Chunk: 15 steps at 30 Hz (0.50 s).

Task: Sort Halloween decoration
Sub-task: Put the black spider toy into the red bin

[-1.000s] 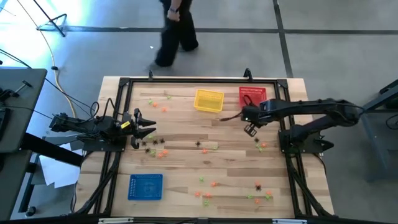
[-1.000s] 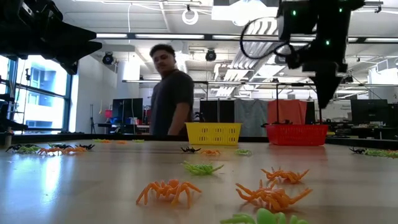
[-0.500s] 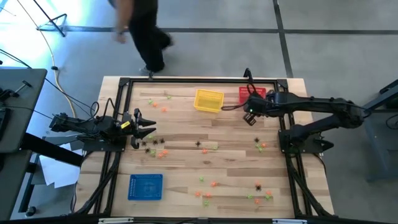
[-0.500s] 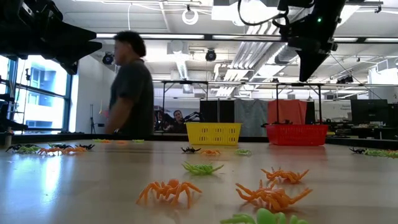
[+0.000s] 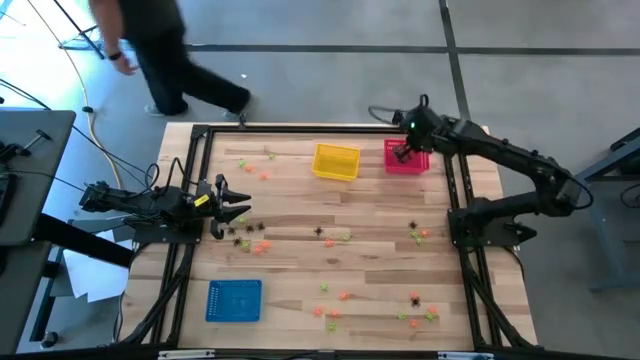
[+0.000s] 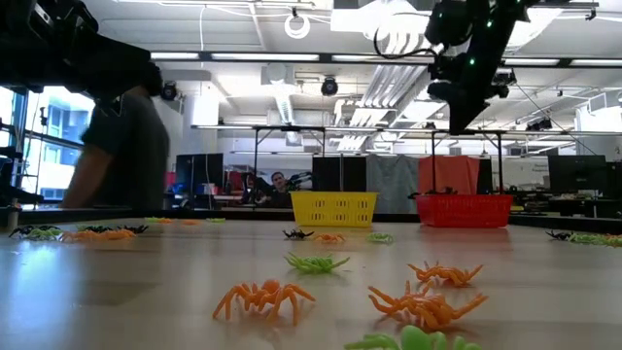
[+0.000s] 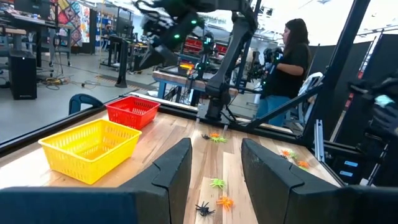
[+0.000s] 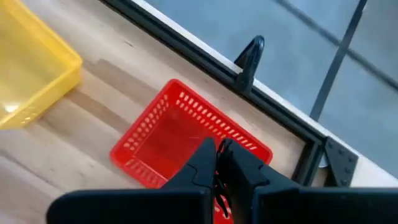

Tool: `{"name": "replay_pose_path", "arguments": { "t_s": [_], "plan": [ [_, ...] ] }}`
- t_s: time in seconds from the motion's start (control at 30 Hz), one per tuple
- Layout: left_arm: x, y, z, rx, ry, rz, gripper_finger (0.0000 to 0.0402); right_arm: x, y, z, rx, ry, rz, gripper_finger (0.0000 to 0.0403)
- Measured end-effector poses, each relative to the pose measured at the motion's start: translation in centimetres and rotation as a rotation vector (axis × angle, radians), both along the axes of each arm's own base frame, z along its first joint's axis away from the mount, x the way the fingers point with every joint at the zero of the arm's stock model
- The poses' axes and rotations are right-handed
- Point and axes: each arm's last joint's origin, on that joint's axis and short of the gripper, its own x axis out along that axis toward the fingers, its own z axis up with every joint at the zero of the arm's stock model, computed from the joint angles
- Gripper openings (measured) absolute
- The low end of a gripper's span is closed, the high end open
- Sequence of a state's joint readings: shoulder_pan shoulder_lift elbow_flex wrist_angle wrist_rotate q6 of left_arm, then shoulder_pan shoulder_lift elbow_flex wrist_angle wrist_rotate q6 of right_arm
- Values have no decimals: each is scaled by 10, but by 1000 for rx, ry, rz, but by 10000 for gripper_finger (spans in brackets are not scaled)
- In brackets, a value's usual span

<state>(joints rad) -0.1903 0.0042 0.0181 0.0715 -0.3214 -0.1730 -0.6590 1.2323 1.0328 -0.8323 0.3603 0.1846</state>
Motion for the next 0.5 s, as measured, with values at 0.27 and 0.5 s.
{"name": "replay_pose_path", "arguments": {
  "t_s": [0.27,0.5],
  "plan": [
    [0,0,0,0,0,0,129,4,-38,-34,136,45,-24,12],
    [0,0,0,0,-1,0,129,17,-51,-73,281,130,-1,12]
  ]
}}
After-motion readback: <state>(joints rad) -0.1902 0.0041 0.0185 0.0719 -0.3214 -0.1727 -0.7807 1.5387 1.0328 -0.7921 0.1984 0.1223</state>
